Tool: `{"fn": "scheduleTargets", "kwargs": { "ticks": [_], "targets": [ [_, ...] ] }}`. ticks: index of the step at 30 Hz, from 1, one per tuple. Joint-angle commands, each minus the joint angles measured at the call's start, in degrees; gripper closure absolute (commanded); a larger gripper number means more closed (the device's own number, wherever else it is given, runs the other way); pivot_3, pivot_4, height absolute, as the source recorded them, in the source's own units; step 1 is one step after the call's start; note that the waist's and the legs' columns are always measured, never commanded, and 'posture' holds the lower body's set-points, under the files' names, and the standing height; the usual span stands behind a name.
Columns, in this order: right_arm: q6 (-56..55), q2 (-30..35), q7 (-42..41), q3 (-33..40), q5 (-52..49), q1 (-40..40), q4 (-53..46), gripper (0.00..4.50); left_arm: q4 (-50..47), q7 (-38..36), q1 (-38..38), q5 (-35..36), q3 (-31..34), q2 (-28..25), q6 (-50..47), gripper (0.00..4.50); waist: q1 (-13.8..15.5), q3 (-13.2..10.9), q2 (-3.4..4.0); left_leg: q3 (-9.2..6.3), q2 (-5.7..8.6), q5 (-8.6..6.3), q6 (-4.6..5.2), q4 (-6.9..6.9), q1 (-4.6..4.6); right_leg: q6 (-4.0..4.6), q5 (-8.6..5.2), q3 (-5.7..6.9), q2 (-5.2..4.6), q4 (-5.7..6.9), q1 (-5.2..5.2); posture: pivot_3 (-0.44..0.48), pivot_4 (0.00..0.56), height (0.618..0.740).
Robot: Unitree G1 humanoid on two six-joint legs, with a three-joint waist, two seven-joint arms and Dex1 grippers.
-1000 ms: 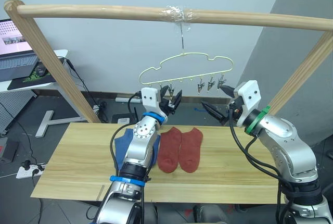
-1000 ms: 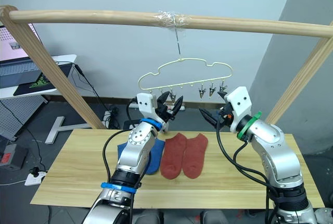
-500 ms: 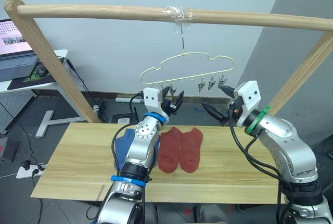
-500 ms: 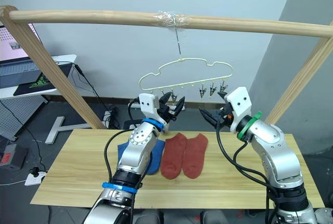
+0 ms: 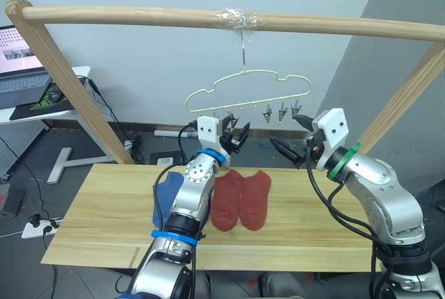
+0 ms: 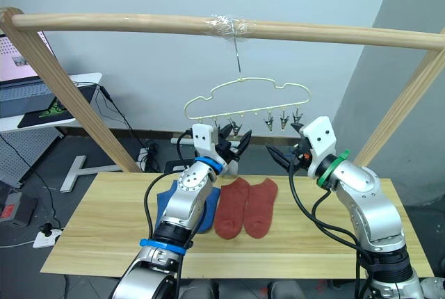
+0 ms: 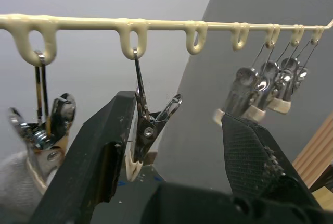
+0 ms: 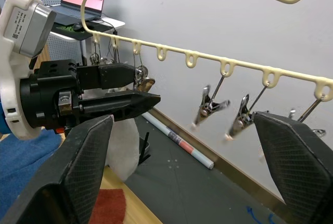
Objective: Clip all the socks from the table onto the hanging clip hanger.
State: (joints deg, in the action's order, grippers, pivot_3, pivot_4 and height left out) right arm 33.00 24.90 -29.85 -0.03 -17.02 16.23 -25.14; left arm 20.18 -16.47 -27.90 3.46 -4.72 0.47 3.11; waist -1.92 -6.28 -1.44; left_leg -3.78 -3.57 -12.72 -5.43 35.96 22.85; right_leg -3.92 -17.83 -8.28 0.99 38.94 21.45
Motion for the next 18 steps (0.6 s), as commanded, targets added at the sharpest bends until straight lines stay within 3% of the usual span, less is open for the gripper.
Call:
{"fn": "scheduleTargets", "kwargs": {
  "ticks": [1,18],
  "targets": [
    [-0.69,0.52,0.32,0.85,-0.47,-0.02,-2.80,0.00,-0.62,1.27,-1.85,-0.91,-0.06,0.27,1.89,1.51,0.00,0.00,0.00,0.00,0.00,0.00,0.00,0.00,0.00,0.00,0.00,0.00,0.00,0.00,0.00,-0.018,0.069,0.740],
    [-0.74,0.71,0.32,0.93,-0.35,-0.21,-2.90,0.00,4.11,3.91,-4.73,-2.69,0.54,-0.38,4.47,1.51,-0.05,0.00,0.00,0.00,0.00,0.00,0.00,0.00,0.00,0.00,0.00,0.00,0.00,0.00,0.00,-0.025,0.069,0.740]
  ]
}}
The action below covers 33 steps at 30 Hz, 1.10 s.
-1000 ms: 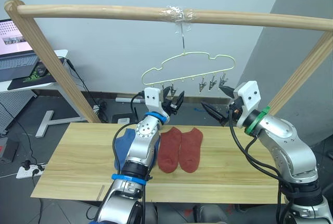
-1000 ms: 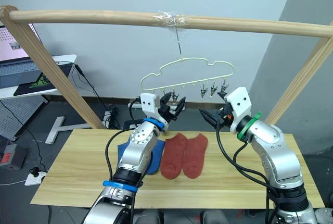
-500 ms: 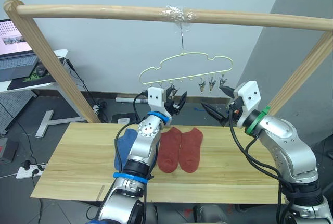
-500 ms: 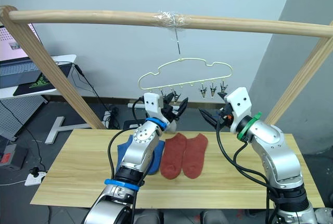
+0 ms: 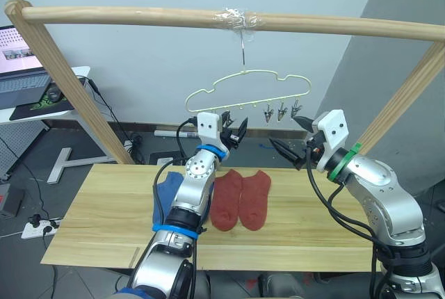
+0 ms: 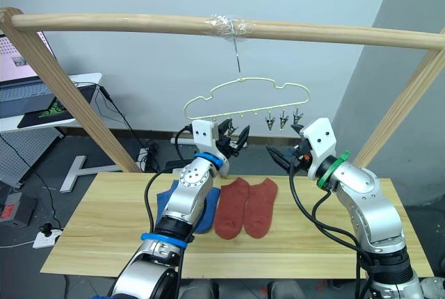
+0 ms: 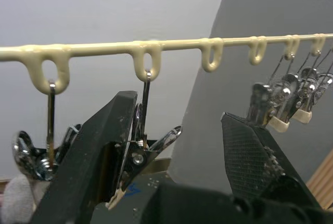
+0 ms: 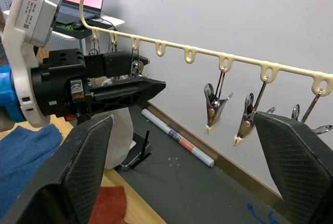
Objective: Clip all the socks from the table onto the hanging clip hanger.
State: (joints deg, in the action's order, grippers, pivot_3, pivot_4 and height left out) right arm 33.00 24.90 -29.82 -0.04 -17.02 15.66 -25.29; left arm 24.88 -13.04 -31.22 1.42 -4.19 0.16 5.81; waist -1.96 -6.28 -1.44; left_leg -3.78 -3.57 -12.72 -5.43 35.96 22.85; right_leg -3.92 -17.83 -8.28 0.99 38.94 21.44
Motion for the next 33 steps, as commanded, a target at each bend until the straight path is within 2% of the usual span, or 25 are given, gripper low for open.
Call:
{"fn": "scheduleTargets", "kwargs": {
  "ticks": [1,3,9,12,20,25,29,33],
  "targets": [
    [-0.74,0.71,0.29,0.96,-0.35,0.36,-2.74,0.00,-0.54,0.40,-1.43,-0.63,-0.04,-0.08,1.87,1.69,-0.01,0.00,0.00,0.00,0.00,0.00,0.00,0.00,0.00,0.00,0.00,0.00,0.00,0.00,0.00,-0.025,0.069,0.740],
    [-0.75,0.72,0.31,0.98,-0.33,0.34,-2.74,0.00,-0.46,0.40,-1.46,-0.71,-0.07,-0.10,1.97,2.08,-0.01,0.00,0.00,0.00,0.00,0.00,0.00,-0.01,0.00,0.01,0.01,0.00,0.00,0.00,0.00,-0.025,0.069,0.740],
    [-0.88,0.54,0.40,0.96,-0.36,0.30,-2.75,0.00,-0.50,0.40,-1.44,-0.77,-0.08,-0.11,1.68,3.88,-0.01,0.00,0.00,0.00,0.00,0.00,0.00,-0.01,0.00,0.01,0.01,0.00,0.00,0.00,0.00,-0.025,0.069,0.740],
    [-0.90,0.55,0.39,0.90,-0.30,0.36,-2.59,0.00,-0.38,0.20,-1.56,-0.43,0.10,-0.04,1.47,4.33,-0.01,0.00,0.00,0.00,0.00,0.00,0.00,-0.01,0.00,0.01,0.00,0.00,0.00,0.00,0.00,-0.025,0.072,0.740],
    [-1.13,-1.24,1.93,-3.08,2.15,-1.68,0.44,0.00,-1.58,-1.23,-0.59,1.44,0.93,-0.44,-0.64,4.33,-0.07,0.00,0.00,0.00,0.00,0.00,0.00,-0.01,0.00,0.00,0.00,0.00,0.00,0.00,0.00,-0.013,0.080,0.740],
    [-1.87,-7.55,7.25,-11.13,9.04,0.05,15.45,0.00,-4.44,-4.56,0.56,5.81,3.18,-1.99,-5.82,4.33,-0.32,0.00,0.00,0.00,-0.01,0.01,0.01,0.00,-0.05,-0.11,-0.07,0.00,0.01,0.03,-0.02,0.006,0.082,0.740],
    [-0.76,-14.85,10.42,-12.65,10.47,3.44,28.03,0.00,-6.76,-5.99,1.44,7.19,4.15,-3.77,-8.67,4.33,-0.46,0.00,0.01,0.00,-0.01,0.01,0.01,0.00,-0.04,-0.06,-0.03,0.00,0.01,0.06,-0.01,0.039,0.086,0.740],
    [-0.94,-18.76,13.60,-12.48,12.66,5.26,38.99,0.00,-8.15,-5.72,2.34,7.33,4.40,-4.42,-9.88,4.33,0.04,0.00,0.01,-0.05,-0.01,0.01,0.01,-0.02,-0.04,0.11,0.06,0.04,0.01,0.05,-0.03,0.066,0.089,0.740]
  ]
}}
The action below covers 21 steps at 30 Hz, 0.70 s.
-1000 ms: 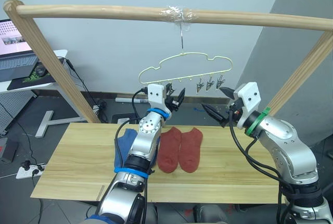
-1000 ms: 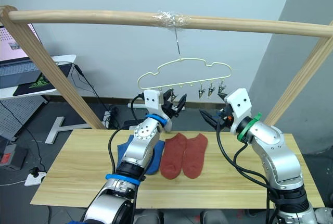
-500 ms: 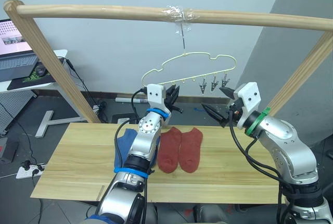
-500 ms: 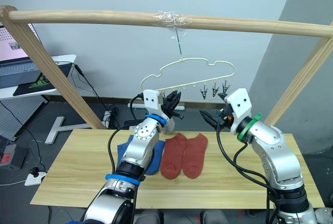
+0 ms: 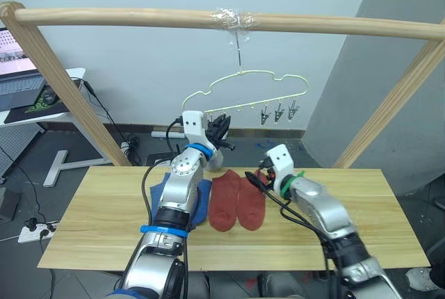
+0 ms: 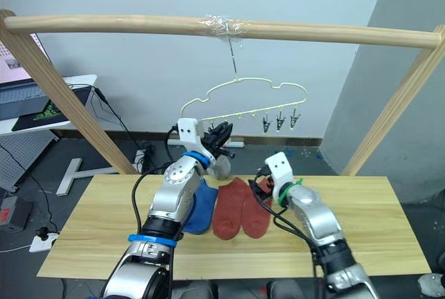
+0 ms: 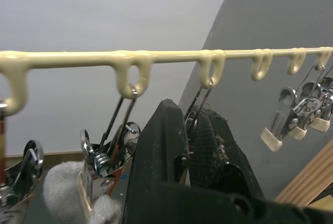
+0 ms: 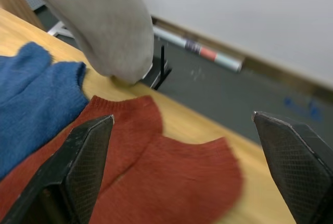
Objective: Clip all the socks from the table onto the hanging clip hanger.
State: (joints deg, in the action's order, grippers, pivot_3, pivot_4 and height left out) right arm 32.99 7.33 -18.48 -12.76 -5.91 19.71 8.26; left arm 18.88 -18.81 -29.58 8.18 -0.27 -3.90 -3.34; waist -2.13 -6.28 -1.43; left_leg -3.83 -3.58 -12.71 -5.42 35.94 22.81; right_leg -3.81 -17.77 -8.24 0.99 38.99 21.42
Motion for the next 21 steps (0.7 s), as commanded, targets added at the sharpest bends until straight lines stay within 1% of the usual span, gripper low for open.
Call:
{"fn": "scheduleTargets", "kwargs": {
  "ticks": [1,4,7,9,10,12,13,17,21],
  "targets": [
    [-1.51,-1.73,2.75,0.22,2.18,1.53,7.64,0.00,-2.48,0.11,0.91,0.56,0.48,-0.38,-0.94,4.33,0.40,0.00,0.00,0.00,0.00,0.00,0.00,0.00,0.00,0.00,0.00,0.00,0.00,-0.01,0.00,0.066,0.089,0.740],
    [-2.64,-2.89,3.76,0.40,3.39,2.40,13.38,0.00,-3.34,0.52,1.43,0.23,0.19,-0.17,-1.45,4.33,0.63,0.00,0.01,0.00,0.00,0.00,0.00,-0.01,0.02,0.00,0.00,0.02,-0.01,-0.01,0.01,0.090,0.095,0.740],
    [-4.39,-3.68,4.08,-1.32,5.67,2.56,19.73,0.00,-4.72,1.04,2.65,-0.24,-0.27,0.07,-1.85,4.33,0.55,-0.01,0.01,0.00,0.00,0.00,0.00,-0.01,-0.01,0.00,0.00,0.01,-0.01,0.00,0.00,0.093,0.098,0.740],
    [-5.40,-4.32,4.14,-1.12,6.05,2.13,22.31,0.00,-5.35,1.22,3.17,-0.31,-0.42,0.17,-2.08,4.33,0.41,0.00,0.02,-0.01,-0.01,0.00,0.00,-0.02,-0.03,-0.02,-0.01,0.02,0.01,0.02,0.01,0.093,0.098,0.740],
    [-6.04,-4.36,4.12,-1.20,6.45,1.85,23.15,0.18,-5.53,1.23,3.29,-0.35,-0.49,0.18,-2.19,4.33,0.33,0.02,0.04,0.00,-0.01,0.00,0.00,-0.03,-0.07,-0.04,-0.02,0.01,0.01,0.02,-0.02,0.097,0.095,0.740],
    [-8.07,-3.18,2.26,-2.80,7.91,0.65,23.39,0.64,-5.77,1.12,3.35,-0.89,-0.90,-0.18,-2.29,4.33,0.33,0.02,0.04,0.00,-0.01,0.00,0.00,-0.02,-0.11,-0.17,-0.10,0.01,0.02,0.02,-0.07,0.097,0.095,0.740],
    [-9.67,-1.71,1.52,-4.35,9.70,-0.18,23.16,0.96,-5.84,1.16,3.31,-0.90,-0.88,-0.25,-2.41,4.33,0.36,0.02,0.04,0.00,-0.01,0.00,0.00,-0.01,-0.11,-0.23,-0.13,0.01,0.02,0.02,-0.07,0.097,0.095,0.740],
    [-14.18,3.64,-1.71,-8.42,14.08,-2.92,21.68,2.40,-5.49,0.89,2.97,-0.84,-0.69,-0.64,-2.49,4.33,0.41,0.13,0.18,0.01,0.00,0.00,0.00,0.01,-0.11,-0.27,-0.15,-0.01,0.01,-0.01,-0.10,0.093,0.091,0.740],
    [-17.26,7.56,-2.54,-8.76,15.71,-4.68,19.43,3.86,-5.21,0.55,2.68,-0.78,-0.69,-0.91,-2.59,4.33,0.64,0.23,0.28,0.01,0.00,0.00,0.00,0.01,-0.12,-0.27,-0.16,0.00,0.00,-0.02,-0.12,0.087,0.083,0.740]
  ]
}}
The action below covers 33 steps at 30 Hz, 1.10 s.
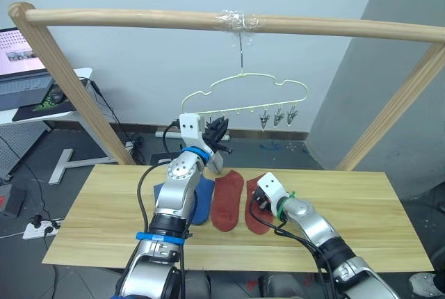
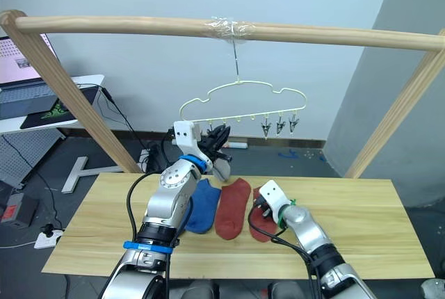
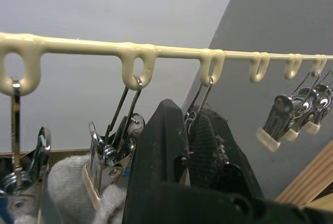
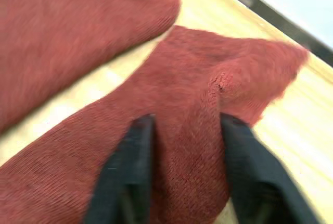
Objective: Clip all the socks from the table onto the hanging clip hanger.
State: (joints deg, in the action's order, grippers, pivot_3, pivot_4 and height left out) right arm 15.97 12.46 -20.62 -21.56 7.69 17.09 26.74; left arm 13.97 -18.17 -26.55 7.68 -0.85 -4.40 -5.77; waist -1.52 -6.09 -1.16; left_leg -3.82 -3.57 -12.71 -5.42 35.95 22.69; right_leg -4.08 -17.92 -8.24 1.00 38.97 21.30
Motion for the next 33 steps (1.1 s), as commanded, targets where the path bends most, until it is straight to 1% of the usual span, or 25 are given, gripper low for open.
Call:
{"fn": "scheduleTargets", "kwargs": {
  "ticks": [1,2,3,4,7,9,10,11,14,18,25,26,29,33],
  "targets": [
    [-1.15,3.36,-1.07,0.22,2.07,-2.64,-0.38,4.25,-0.22,-0.26,-0.45,-0.11,-0.05,-0.46,-0.26,4.33,-0.01,0.06,0.01,0.00,0.00,0.00,0.00,0.01,0.00,0.00,0.00,-0.01,0.00,0.00,0.00,0.087,0.083,0.740],
    [-3.13,4.77,-1.89,0.47,2.04,-3.31,-2.69,4.48,-0.26,-0.85,-0.52,0.64,0.10,-0.43,-0.96,4.33,-0.01,0.06,0.01,0.00,0.00,0.00,0.00,0.02,-0.01,0.00,0.00,-0.01,0.00,0.00,-0.01,0.087,0.083,0.740],
    [-4.52,5.72,-2.48,0.60,2.03,-3.76,-4.29,4.48,-0.31,-1.28,-0.56,1.18,0.20,-0.39,-1.48,4.33,0.03,0.06,0.01,0.01,0.00,0.00,0.00,0.02,0.00,-0.01,0.00,-0.01,0.00,0.00,-0.01,0.087,0.083,0.740],
    [-6.77,7.74,-3.91,0.33,2.43,-4.24,-7.45,4.48,-0.82,-2.32,-0.55,3.41,0.93,0.04,-3.52,4.33,0.04,0.05,0.01,0.00,0.00,0.00,0.00,0.02,0.01,0.00,0.00,-0.01,0.00,0.00,0.00,0.087,0.083,0.740],
    [-16.01,13.60,-9.85,-1.47,3.80,-4.38,-16.72,4.48,-2.11,-5.57,-0.74,11.23,3.77,0.60,-12.46,4.33,-0.24,0.04,0.02,0.03,0.02,0.00,0.00,0.01,0.08,-0.02,0.00,-0.03,-0.01,-0.03,0.06,0.078,0.077,0.740],
    [-17.99,16.06,-13.83,-2.25,3.50,-4.03,-21.00,4.48,-3.20,-5.89,-1.59,18.64,7.36,1.31,-21.01,4.33,-0.76,0.05,0.02,0.06,0.00,0.00,0.00,-0.02,0.06,-0.03,-0.01,-0.07,0.01,-0.02,0.10,0.068,0.068,0.740],
    [-18.43,16.81,-15.17,-2.52,3.50,-3.86,-22.04,4.48,-3.64,-5.71,-1.97,21.26,8.69,1.53,-24.14,4.33,-0.91,0.05,0.02,0.02,-0.02,0.00,0.01,-0.02,0.02,-0.03,-0.01,-0.06,0.05,-0.01,0.08,0.068,0.068,0.740],
    [-18.36,17.40,-16.65,-2.78,3.43,-3.58,-22.79,4.48,-3.81,-5.54,-2.40,22.27,9.41,1.35,-25.37,4.33,-0.96,0.05,0.01,0.00,-0.03,0.00,0.01,-0.03,-0.01,-0.03,-0.01,-0.06,0.07,0.00,0.07,0.068,0.068,0.740],
    [-19.16,17.38,-17.26,-2.34,4.15,-2.27,-23.31,4.48,-3.72,-4.34,-3.27,23.52,10.34,0.54,-28.43,4.33,-0.79,0.05,0.01,-0.12,-0.03,0.00,0.01,-0.02,0.02,-0.03,-0.01,0.01,0.11,0.01,0.05,0.068,0.068,0.740],
    [-18.66,15.42,-17.05,-2.29,6.00,2.16,-22.99,4.48,-5.28,-4.92,-4.40,30.15,12.71,1.12,-35.17,4.33,-0.58,0.05,0.01,-0.08,0.00,0.00,0.00,0.04,0.06,-0.02,0.00,-0.02,0.04,-0.03,0.04,0.069,0.058,0.740],
    [-18.98,14.53,-16.72,-2.36,8.85,5.72,-23.15,4.48,-7.03,-5.24,-3.87,30.52,11.47,0.54,-37.11,4.33,-0.10,0.06,0.01,-0.11,0.00,0.00,-0.01,0.02,0.10,0.03,0.02,0.04,0.04,-0.03,0.05,0.071,0.058,0.740],
    [-19.08,14.55,-16.60,-2.45,9.50,6.18,-23.27,4.48,-7.29,-5.77,-3.68,30.31,11.01,0.44,-36.86,4.33,-0.11,0.06,0.01,-0.11,0.00,0.00,-0.01,0.02,0.10,0.20,0.12,0.04,0.03,-0.04,0.05,0.071,0.058,0.740],
    [-19.48,14.92,-16.96,-2.85,11.30,6.81,-23.37,4.48,-7.62,-6.52,-3.31,29.31,9.88,0.31,-35.53,4.33,-0.12,0.06,0.01,-0.11,0.00,0.00,-0.01,0.02,0.10,0.24,0.14,0.04,0.03,-0.04,0.07,0.069,0.060,0.740],
    [-20.66,15.45,-17.33,-3.30,13.26,7.54,-23.29,4.48,-6.89,-5.91,-3.77,29.86,10.30,0.97,-35.27,4.33,-0.13,0.06,0.00,-0.11,0.00,0.01,-0.01,0.02,0.10,0.24,0.14,0.04,0.03,-0.03,0.06,0.067,0.063,0.740]
  ]
}}
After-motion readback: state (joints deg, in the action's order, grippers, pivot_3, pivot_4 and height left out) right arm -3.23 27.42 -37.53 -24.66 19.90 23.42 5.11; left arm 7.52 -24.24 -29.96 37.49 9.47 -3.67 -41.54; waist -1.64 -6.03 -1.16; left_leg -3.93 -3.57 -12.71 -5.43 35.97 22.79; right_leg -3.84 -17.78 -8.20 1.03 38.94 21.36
